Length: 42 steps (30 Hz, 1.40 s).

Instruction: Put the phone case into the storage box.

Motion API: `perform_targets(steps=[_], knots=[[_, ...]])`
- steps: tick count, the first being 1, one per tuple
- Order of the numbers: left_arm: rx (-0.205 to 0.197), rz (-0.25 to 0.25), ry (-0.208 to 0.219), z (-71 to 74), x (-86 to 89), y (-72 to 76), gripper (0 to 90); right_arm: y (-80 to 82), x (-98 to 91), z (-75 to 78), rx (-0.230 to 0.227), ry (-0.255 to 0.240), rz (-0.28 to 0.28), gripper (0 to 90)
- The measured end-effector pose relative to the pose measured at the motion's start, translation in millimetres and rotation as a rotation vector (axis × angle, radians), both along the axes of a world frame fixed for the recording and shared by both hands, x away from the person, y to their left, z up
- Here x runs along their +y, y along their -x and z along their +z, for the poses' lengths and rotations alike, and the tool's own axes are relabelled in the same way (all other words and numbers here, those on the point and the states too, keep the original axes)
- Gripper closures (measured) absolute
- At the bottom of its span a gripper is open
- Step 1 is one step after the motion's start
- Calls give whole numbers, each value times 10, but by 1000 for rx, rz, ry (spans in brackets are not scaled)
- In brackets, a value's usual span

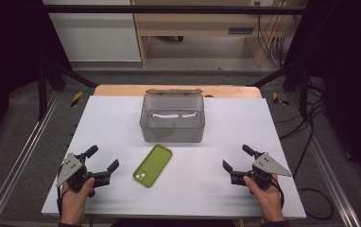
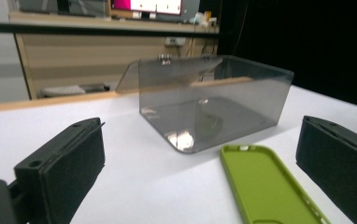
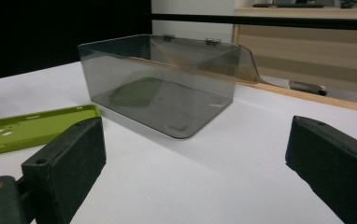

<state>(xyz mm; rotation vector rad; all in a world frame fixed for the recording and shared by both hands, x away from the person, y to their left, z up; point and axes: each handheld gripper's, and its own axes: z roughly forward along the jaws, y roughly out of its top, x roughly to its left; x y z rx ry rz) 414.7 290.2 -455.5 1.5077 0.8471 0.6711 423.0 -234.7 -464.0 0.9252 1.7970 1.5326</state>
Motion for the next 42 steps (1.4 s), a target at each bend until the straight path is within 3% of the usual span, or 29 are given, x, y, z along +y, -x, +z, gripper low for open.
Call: perform_targets(steps=[5, 8, 9, 10, 12, 15, 20, 23, 25, 30, 34, 38, 42], knots=[[39, 27, 28, 2, -86, -8, 19, -23, -6, -3, 29, -5, -45, 55], [57, 40, -1, 8, -163, 1, 26, -7, -6, -5, 50, -13, -78, 52], [56, 31, -29, 19, -204, 4, 27, 5, -8, -8, 57, -13, -90, 55], [47, 31, -68, 34, -244, 14, 30, 10, 0, 4, 52, -14, -90, 59], [42, 25, -74, 64, -333, 22, 37, 15, 30, 7, 56, -7, -88, 54], [40, 16, -132, 100, -468, -22, 41, 10, 77, 1, 67, 26, -82, 53], [70, -17, -148, 168, -700, -171, 66, -3, 120, -8, 78, 38, -72, 49], [95, -43, -202, 160, -811, -217, 95, -11, 127, -7, 78, 37, -69, 50], [122, -48, -190, 125, -850, -211, 118, -4, 125, -16, 85, 43, -71, 50], [156, -65, -213, 59, -860, -182, 218, 0, 135, -9, 86, 49, -70, 52], [202, -71, -215, 4, -847, -146, 366, 0, 147, -18, 91, 59, -73, 52], [241, -76, -232, -43, -839, -115, 566, 11, 144, -8, 85, 56, -77, 56], [309, -80, -258, -103, -841, -123, 746, 3, 125, -4, 81, 49, -91, 62]])
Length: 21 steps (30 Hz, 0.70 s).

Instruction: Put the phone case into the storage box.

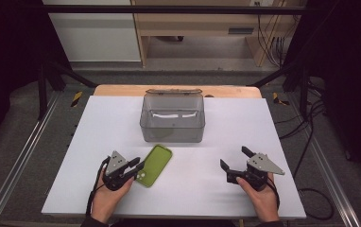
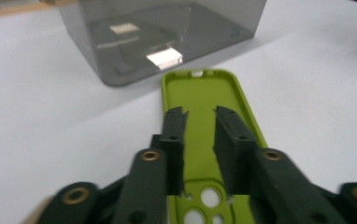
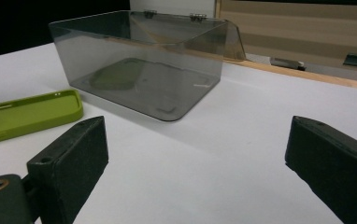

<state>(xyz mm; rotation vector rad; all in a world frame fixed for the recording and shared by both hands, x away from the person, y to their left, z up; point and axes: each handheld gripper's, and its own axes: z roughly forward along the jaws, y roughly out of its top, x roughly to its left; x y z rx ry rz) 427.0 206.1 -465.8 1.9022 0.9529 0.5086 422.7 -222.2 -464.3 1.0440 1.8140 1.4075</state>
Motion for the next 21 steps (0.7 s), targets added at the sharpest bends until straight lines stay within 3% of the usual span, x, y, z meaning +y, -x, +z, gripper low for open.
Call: perform_targets(steps=[2, 7, 13, 17, 21], knots=[[29, -6, 4, -21, -2, -13, 814, -7, -16, -12, 7, -11, -12, 64], [50, 7, -24, -1, 35, 1, 900, 3, -10, 22, -6, -6, -5, 65], [97, 42, -55, -20, 98, 28, 900, 11, 16, 6, -4, 4, 2, 64], [137, 15, -26, -34, 121, 37, 900, 15, 11, 16, -9, 7, 5, 64], [149, -6, -70, -89, 34, 33, 900, 16, 12, 10, -6, 8, 4, 64]])
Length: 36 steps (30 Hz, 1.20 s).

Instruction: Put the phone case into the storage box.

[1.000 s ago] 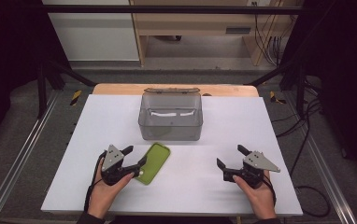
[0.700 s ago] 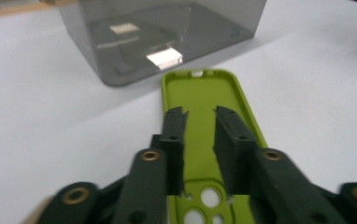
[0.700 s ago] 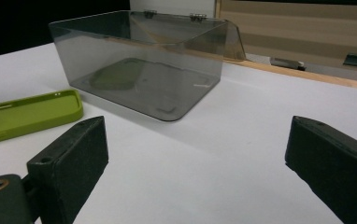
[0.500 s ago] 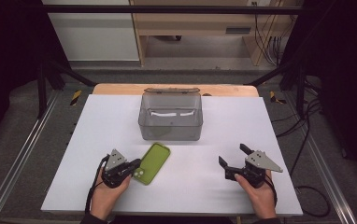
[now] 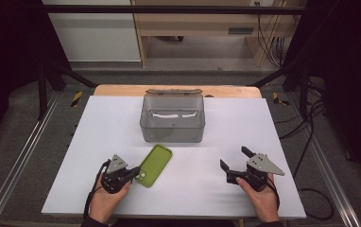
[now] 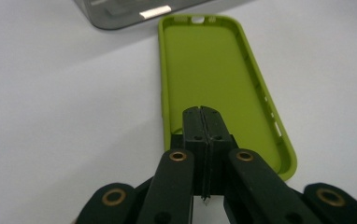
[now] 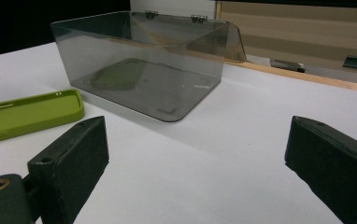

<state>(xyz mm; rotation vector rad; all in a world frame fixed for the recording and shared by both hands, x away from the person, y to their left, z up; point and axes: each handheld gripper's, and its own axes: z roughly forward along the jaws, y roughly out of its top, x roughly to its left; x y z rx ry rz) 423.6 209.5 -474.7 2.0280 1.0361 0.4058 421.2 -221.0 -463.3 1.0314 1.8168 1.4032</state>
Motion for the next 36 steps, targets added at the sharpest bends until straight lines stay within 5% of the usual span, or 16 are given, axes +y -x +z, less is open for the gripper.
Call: perform_targets(steps=[11, 20, 36], knots=[[33, 12, -58, -59, -42, 13, 900, -4, 4, -3, 0, 8, -1, 64], [26, 21, -164, -14, 68, 14, 900, 2, 36, 0, -1, 27, 14, 64], [-20, 46, -208, -19, 287, -95, 900, 27, 148, 3, 1, 72, 58, 57]])
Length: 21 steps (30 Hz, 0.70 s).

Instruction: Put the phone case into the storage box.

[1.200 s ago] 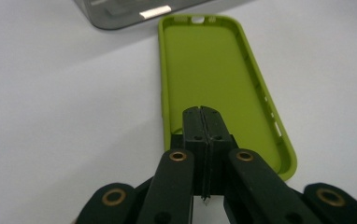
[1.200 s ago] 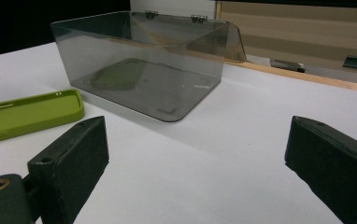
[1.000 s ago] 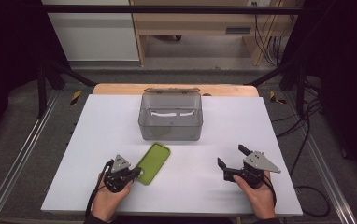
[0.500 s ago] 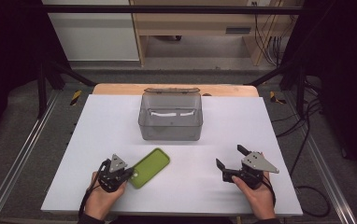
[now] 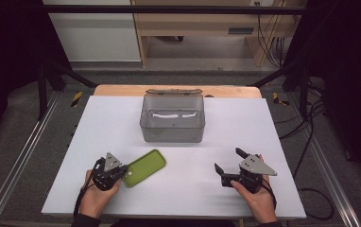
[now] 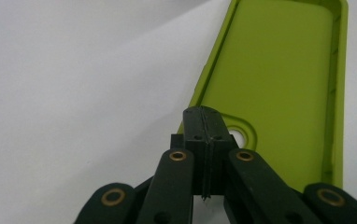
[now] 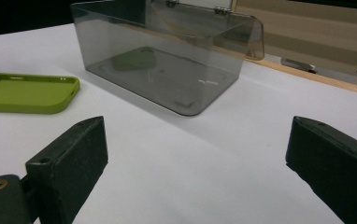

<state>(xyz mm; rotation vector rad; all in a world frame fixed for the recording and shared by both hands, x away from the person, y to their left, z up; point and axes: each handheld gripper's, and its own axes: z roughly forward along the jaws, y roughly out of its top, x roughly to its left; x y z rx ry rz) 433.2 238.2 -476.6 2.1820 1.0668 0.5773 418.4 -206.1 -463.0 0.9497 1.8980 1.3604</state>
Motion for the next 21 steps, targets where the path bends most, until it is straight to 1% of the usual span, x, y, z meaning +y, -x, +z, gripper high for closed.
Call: perform_targets(steps=[1, 2, 4, 6, 8, 10, 11, 12, 13, 15, 17, 19, 21], knots=[[14, 0, -1, 11, 11, 6, 900, 6, 14, 3, -1, 5, 6, 55], [17, 2, 9, 16, 23, 14, 900, 12, 29, 4, 1, 11, 9, 55], [22, -1, 12, 29, 36, 35, 900, 16, 58, -5, 4, 29, 21, 54], [16, 1, 6, 54, 47, 63, 900, 15, 86, -19, 9, 51, 30, 54], [9, 7, 9, 54, 54, 60, 900, 15, 114, -30, 12, 67, 38, 54], [14, 9, 8, 42, 64, 25, 900, 16, 128, -33, 13, 74, 41, 54], [14, 10, -13, 27, 59, 0, 900, 17, 137, -34, 13, 74, 43, 54], [16, 10, -26, 21, 58, -15, 900, 17, 146, -34, 14, 79, 45, 54], [13, 14, -23, 24, 64, -33, 900, 20, 155, -33, 16, 75, 46, 55], [4, 20, -39, 24, 87, -75, 900, 26, 192, -31, 20, 55, 61, 57], [0, 31, -38, 19, 123, -122, 900, 36, 254, -27, 19, 63, 80, 57], [-9, 26, -37, 12, 158, -184, 900, 48, 315, -14, 12, 77, 105, 53], [-21, 24, -33, 1, 188, -242, 900, 57, 387, -3, 15, 85, 129, 52]])
